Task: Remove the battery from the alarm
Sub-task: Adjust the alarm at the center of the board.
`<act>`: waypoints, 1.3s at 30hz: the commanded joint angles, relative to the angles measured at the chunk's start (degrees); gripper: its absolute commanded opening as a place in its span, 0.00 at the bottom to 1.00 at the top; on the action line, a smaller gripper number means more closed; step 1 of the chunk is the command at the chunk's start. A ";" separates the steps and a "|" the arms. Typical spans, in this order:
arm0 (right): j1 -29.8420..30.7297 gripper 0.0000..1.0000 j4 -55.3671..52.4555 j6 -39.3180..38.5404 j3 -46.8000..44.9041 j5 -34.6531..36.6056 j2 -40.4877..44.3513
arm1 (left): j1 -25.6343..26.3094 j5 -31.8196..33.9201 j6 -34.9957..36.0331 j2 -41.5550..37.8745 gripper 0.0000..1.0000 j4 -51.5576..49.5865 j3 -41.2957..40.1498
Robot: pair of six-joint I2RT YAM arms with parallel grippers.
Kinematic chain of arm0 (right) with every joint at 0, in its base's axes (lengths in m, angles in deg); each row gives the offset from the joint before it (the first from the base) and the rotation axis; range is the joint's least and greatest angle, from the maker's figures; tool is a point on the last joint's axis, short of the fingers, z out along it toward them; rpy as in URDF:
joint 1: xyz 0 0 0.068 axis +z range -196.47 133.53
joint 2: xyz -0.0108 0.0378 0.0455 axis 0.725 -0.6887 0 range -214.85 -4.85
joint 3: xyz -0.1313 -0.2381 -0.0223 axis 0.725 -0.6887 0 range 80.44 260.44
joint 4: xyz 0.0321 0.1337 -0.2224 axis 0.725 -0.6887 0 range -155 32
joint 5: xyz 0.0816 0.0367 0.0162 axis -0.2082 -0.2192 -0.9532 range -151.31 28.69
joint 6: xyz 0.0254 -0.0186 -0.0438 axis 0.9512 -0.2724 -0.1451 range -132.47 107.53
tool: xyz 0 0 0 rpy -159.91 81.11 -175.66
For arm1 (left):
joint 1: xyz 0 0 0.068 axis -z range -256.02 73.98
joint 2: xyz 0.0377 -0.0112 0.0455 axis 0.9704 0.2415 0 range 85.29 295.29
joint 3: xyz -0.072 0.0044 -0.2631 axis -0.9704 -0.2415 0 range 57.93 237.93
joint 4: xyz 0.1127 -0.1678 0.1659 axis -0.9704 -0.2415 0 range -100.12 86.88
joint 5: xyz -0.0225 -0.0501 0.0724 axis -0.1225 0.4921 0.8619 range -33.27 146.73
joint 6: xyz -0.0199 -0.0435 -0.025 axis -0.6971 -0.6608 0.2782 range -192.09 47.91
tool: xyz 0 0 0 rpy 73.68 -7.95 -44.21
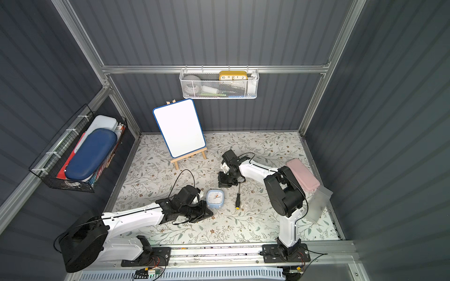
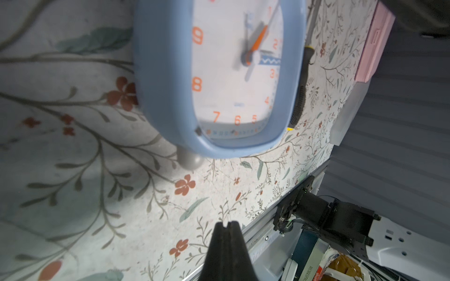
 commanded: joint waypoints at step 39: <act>2.40 0.00 -6.23 -0.92 -10.20 1.84 6.35 | -1.28 16.54 -1.16 5.02 0.04 -9.79 3.23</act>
